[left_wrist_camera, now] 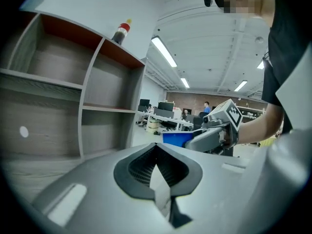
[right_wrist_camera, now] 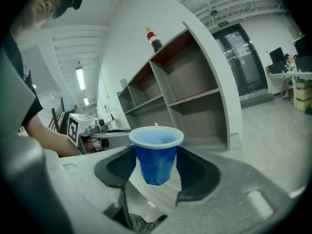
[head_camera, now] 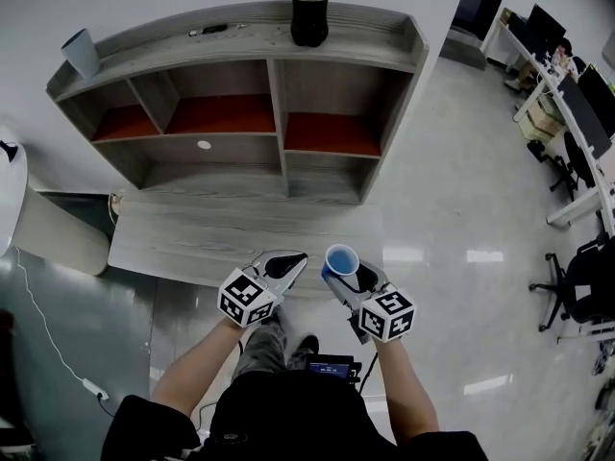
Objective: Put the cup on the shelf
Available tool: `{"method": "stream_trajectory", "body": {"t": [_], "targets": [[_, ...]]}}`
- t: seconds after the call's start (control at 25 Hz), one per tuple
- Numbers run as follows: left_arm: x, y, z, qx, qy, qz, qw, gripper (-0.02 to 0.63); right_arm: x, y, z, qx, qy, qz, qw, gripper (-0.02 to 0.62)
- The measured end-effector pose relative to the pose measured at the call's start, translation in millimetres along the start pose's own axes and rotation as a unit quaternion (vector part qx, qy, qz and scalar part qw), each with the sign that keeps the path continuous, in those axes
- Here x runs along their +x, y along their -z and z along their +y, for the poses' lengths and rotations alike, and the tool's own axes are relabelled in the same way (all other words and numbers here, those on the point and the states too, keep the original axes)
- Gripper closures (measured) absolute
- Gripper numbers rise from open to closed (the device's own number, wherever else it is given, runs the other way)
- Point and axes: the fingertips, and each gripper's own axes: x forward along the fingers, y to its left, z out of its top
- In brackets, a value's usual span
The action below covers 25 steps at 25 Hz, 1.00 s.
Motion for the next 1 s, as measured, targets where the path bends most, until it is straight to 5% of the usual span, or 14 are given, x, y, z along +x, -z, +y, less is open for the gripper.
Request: {"method": "stream_trajectory", "body": {"t": [1.0], "targets": [[88, 19, 141, 0.017, -0.072, -0.019, 0.9971, 0.604, 131, -23, -126, -0.05, 0.05, -0.008, 0.997, 0.337]]}}
